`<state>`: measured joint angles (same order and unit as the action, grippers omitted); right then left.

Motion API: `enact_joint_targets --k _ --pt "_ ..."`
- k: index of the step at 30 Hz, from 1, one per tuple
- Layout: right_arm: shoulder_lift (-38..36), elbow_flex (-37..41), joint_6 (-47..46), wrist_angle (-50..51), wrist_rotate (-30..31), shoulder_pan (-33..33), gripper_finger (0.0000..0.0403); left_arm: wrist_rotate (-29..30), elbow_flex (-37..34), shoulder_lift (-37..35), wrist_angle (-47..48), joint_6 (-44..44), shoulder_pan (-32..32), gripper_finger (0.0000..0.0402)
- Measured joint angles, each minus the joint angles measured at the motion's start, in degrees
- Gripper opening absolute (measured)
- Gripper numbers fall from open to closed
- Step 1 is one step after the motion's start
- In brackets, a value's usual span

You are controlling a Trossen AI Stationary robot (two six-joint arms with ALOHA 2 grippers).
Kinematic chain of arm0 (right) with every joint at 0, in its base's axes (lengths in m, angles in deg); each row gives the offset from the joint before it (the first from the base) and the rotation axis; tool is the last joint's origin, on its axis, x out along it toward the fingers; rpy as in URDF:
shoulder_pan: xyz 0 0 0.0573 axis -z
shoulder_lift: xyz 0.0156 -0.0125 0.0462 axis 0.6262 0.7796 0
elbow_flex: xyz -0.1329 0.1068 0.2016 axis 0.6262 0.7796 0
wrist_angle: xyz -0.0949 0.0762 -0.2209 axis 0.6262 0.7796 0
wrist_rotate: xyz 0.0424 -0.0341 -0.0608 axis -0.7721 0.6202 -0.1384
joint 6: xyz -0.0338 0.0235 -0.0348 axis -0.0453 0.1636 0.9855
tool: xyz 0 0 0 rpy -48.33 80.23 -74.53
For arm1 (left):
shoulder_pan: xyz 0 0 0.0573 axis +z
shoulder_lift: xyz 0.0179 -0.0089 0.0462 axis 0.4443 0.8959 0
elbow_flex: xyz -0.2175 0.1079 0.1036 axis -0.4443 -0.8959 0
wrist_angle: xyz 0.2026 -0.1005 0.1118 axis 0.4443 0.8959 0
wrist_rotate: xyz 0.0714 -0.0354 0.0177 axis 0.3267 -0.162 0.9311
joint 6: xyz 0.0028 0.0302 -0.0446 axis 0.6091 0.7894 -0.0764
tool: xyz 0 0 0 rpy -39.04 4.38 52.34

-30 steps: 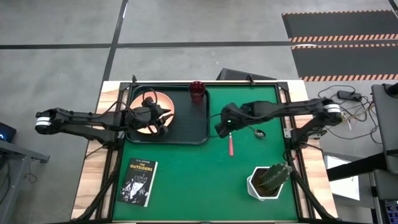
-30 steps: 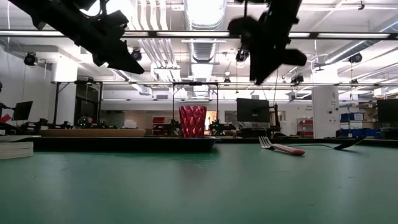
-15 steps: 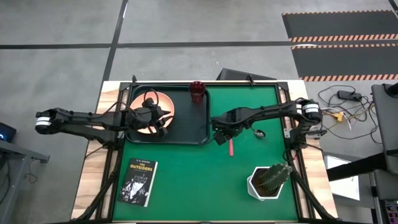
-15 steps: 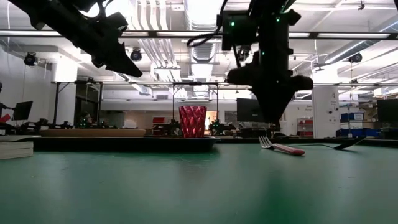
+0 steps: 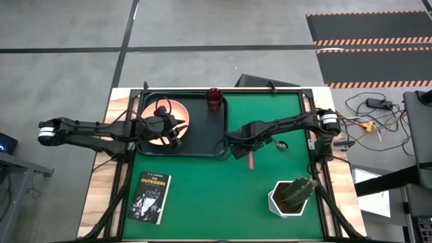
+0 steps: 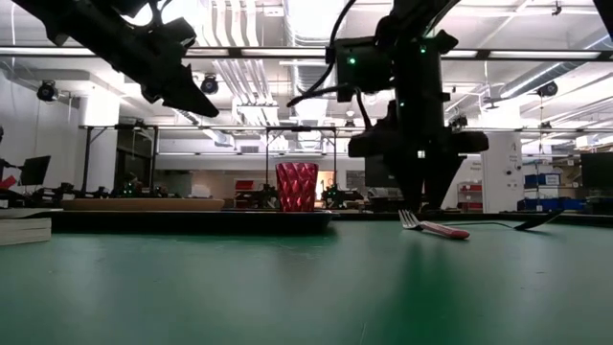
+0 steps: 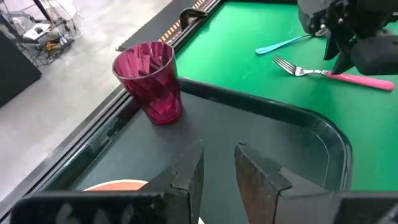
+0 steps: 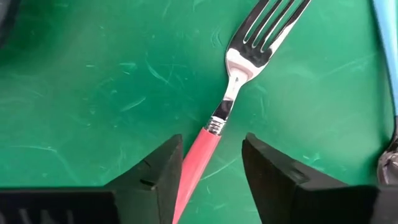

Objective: Pick and place plate/cup/fork/spoon on tray
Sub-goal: Put the pink fork on the right of the black serving tray

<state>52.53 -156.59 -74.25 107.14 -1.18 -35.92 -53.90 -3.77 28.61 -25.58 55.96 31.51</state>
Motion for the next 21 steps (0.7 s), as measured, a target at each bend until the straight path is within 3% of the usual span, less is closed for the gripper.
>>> enact_joint_targets --k 9,21 --pt "2.4 0.04 -0.74 -0.4 1.57 -0.44 0.016 -0.02 0.0 -0.14 0.27 -0.02 -0.07 0.0072" --pt "2.62 0.94 -1.92 -3.92 3.65 -0.72 0.0096 -0.02 0.0 -0.14 0.32 -0.02 -0.04 0.0072"
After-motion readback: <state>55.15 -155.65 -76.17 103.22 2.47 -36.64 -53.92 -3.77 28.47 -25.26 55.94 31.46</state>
